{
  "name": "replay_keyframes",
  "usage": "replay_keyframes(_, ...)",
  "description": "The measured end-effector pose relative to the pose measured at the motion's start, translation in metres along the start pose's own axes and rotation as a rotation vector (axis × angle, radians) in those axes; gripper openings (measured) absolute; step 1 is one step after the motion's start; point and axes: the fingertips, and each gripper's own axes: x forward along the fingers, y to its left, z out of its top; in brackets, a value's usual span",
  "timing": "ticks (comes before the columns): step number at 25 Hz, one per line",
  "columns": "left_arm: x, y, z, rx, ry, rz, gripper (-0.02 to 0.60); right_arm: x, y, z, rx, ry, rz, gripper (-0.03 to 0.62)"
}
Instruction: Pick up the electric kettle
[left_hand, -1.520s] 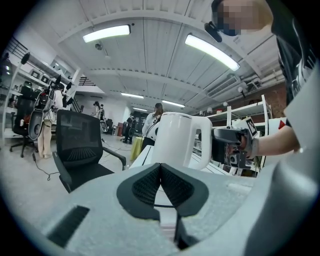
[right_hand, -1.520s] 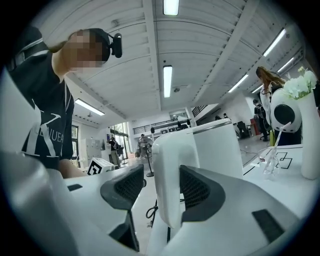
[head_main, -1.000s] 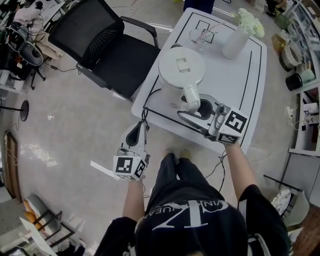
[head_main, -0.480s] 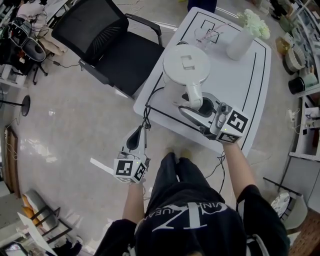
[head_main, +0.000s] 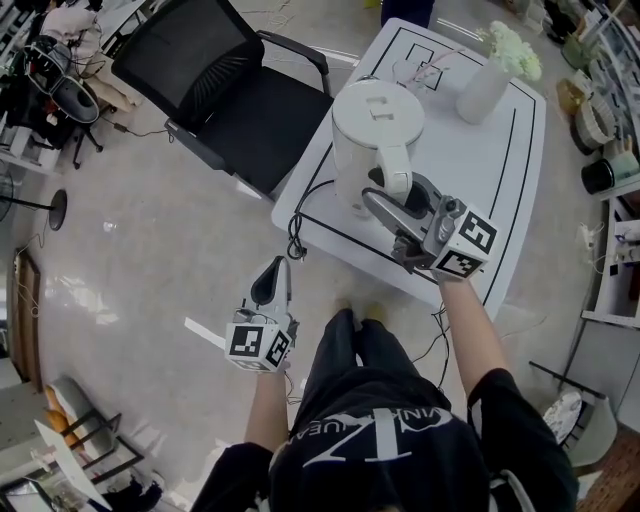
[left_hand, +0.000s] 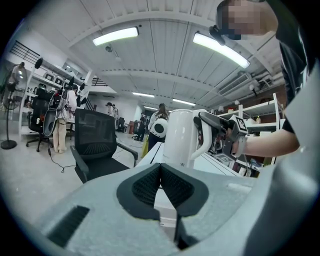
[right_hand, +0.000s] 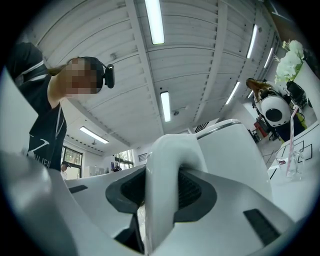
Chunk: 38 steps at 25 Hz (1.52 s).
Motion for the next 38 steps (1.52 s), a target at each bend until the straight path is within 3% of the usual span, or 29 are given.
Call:
replay_keyframes(22,0.023,-0.019,0.039,0.044,-0.051,-0.065,0.009,-0.038,0.005,0.048,-0.043,-0.047,-0.089,0.135)
replay_keyframes(38,0.044,-0.034,0.069,0.071,-0.099,-0.125,0.009,-0.089,0.012,0.063,-0.082,-0.047,-0.247,0.135)
